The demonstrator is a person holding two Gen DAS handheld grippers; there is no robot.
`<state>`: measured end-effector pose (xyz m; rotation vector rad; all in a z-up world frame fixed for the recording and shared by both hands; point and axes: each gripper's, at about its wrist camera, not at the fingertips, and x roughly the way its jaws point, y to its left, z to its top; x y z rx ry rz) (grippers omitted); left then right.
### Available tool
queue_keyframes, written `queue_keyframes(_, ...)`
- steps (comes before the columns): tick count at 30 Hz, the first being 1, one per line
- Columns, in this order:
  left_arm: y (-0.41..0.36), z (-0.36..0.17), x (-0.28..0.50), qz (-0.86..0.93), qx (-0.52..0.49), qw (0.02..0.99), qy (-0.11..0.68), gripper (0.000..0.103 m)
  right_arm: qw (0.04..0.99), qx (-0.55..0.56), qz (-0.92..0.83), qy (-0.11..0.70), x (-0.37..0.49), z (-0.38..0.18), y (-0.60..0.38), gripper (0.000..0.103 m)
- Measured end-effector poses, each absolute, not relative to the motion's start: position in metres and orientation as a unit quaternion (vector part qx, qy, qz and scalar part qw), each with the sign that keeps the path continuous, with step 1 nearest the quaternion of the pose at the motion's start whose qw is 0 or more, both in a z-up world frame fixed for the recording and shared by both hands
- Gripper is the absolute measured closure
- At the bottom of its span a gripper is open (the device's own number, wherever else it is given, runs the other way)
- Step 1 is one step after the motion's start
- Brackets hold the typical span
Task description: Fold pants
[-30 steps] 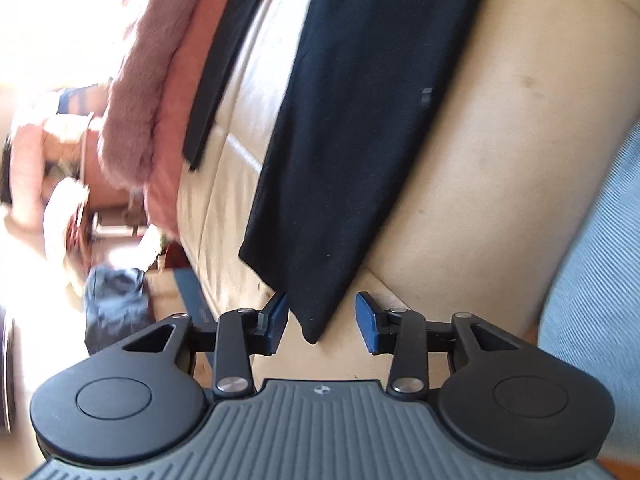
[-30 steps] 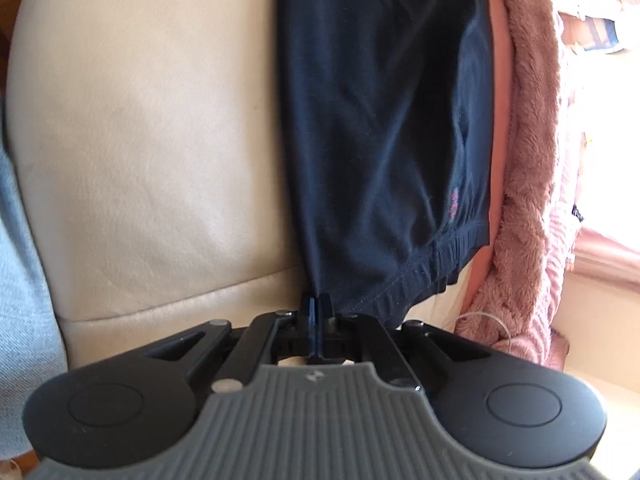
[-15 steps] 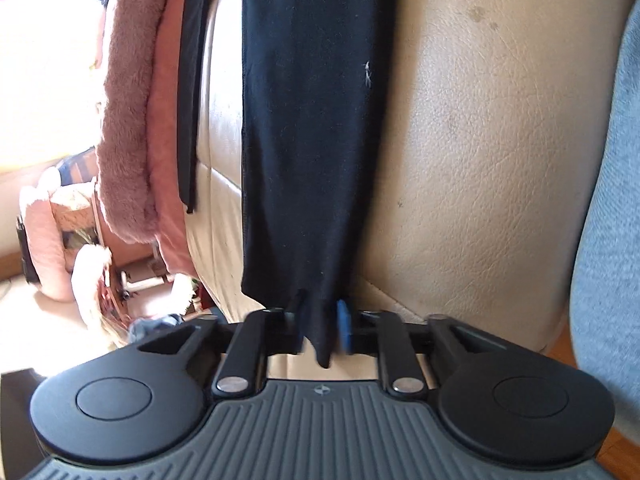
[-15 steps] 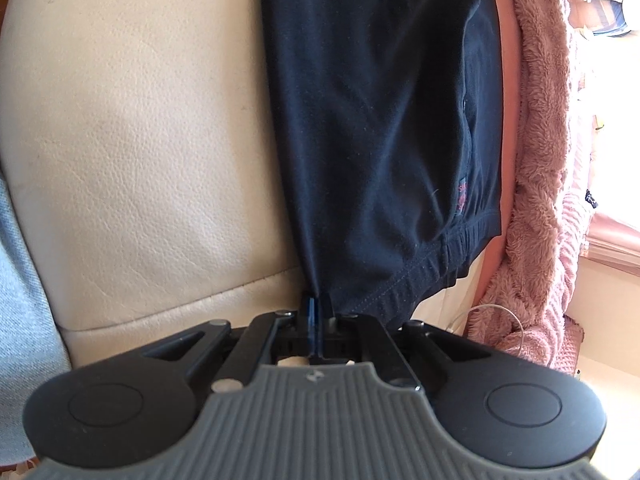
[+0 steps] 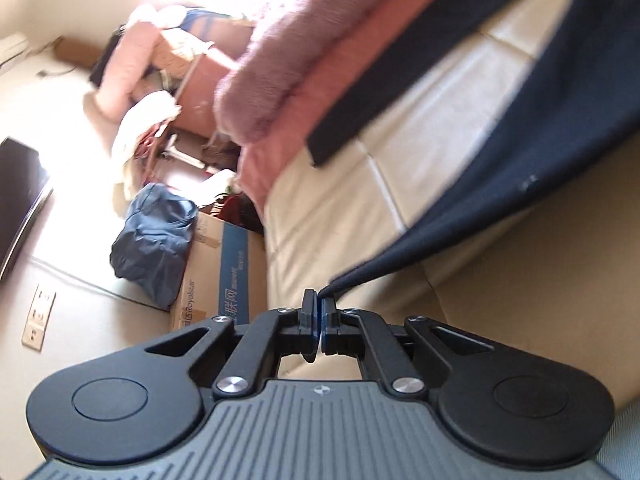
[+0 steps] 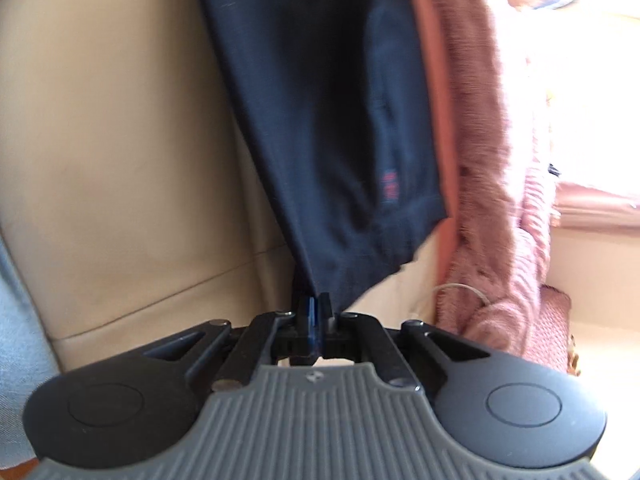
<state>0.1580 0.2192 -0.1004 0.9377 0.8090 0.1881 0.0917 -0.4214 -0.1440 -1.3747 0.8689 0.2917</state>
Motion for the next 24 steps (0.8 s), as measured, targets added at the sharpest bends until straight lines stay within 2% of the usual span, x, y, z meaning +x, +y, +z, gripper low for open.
queue_keyframes(6, 0.206, -0.06, 0.192, 0.117, 0.425, 0.823, 0.357, 0.102, 0.709, -0.598, 0.105, 0.358, 0.121, -0.11, -0.425, 0.103)
queue_keyframes(12, 0.205, -0.042, 0.25, 0.14, 0.417, 0.815, 0.378, 0.102, 0.75, -0.544, 0.089, 0.366, 0.179, -0.084, -0.434, 0.103)
queue_keyframes(18, 0.2, -0.045, 0.316, 0.175, 0.436, 0.79, 0.393, 0.102, 0.775, -0.506, 0.078, 0.37, 0.252, -0.075, -0.438, 0.103)
queue_keyframes(24, 0.193, -0.061, 0.383, 0.188, 0.437, 0.772, 0.421, 0.102, 0.787, -0.473, 0.068, 0.39, 0.328, -0.09, -0.44, 0.103)
